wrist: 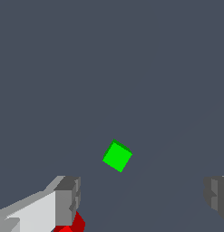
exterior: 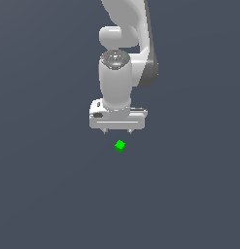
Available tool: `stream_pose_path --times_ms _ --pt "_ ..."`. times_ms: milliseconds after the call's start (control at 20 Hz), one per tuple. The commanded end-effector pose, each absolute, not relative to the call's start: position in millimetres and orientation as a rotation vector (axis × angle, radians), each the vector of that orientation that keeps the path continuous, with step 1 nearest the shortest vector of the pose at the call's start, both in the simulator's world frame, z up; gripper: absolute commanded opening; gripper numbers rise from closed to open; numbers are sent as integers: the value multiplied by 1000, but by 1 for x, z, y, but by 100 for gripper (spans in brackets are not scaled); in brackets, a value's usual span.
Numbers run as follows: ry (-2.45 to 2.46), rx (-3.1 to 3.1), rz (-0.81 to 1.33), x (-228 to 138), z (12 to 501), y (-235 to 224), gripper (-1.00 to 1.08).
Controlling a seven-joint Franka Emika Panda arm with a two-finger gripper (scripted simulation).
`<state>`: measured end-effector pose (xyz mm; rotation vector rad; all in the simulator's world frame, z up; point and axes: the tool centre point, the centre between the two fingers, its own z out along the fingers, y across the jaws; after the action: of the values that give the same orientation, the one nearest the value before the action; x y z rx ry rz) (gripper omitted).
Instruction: Stack the red cube on top of the green cube.
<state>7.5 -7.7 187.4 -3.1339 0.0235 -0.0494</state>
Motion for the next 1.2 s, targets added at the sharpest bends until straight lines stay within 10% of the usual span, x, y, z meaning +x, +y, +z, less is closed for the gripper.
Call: stream_pose_path --times_ms 0,1150 --pt "24 -3134 -49 7 187 -8 100" --pt "-572 -3085 -21 -86 119 71 100"
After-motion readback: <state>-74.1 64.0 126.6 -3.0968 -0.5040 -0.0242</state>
